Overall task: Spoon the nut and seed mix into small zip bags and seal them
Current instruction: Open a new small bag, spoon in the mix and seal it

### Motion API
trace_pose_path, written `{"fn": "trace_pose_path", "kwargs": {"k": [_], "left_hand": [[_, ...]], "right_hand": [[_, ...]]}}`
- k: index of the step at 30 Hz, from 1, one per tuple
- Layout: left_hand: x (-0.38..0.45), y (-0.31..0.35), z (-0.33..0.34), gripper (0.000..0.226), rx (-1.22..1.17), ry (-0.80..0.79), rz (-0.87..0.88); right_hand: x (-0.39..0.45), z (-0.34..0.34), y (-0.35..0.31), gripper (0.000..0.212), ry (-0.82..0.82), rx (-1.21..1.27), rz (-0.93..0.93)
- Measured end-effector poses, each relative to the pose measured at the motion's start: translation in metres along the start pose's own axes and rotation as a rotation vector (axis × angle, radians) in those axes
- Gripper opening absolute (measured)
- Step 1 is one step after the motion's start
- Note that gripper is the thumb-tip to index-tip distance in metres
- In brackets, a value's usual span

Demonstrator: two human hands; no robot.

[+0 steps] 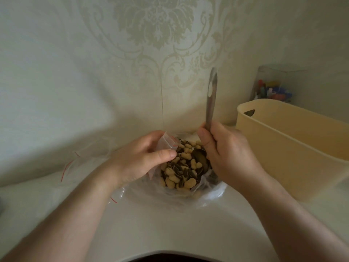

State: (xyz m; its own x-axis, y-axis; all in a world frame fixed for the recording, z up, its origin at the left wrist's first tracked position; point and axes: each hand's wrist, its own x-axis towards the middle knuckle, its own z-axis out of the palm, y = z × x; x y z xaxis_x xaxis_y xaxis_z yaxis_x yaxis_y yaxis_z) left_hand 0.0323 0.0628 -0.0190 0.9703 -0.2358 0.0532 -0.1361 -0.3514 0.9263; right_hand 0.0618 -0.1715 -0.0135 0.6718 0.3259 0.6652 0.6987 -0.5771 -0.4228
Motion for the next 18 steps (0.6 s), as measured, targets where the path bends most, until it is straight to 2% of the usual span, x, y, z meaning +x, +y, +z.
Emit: {"fn": "trace_pose_path", "kwargs": {"k": [4, 8, 12, 16, 18], "left_hand": [[0.001, 0.001, 0.01, 0.028, -0.136, -0.016, -0.009], [0.002, 0.001, 0.018, 0.037, -0.269, 0.003, 0.0], [0.006, -0.004, 0.015, 0.044, -0.245, 0.033, 0.026], [0.005, -0.004, 0.005, 0.039, -0.139, 0.174, 0.116], [0.003, -0.004, 0.0, 0.036, 0.011, 0.252, 0.159]], "right_hand": [[-0.006, 0.011, -0.004, 0.037, -0.039, 0.053, 0.106], [-0.005, 0.017, -0.001, 0.027, -0.055, 0.167, 0.321], [-0.002, 0.015, 0.004, 0.031, -0.046, 0.318, 0.538], [0.002, 0.007, 0.005, 0.031, 0.04, 0.351, 0.592], [0.003, 0.002, 0.005, 0.031, 0.087, 0.353, 0.585]]}}
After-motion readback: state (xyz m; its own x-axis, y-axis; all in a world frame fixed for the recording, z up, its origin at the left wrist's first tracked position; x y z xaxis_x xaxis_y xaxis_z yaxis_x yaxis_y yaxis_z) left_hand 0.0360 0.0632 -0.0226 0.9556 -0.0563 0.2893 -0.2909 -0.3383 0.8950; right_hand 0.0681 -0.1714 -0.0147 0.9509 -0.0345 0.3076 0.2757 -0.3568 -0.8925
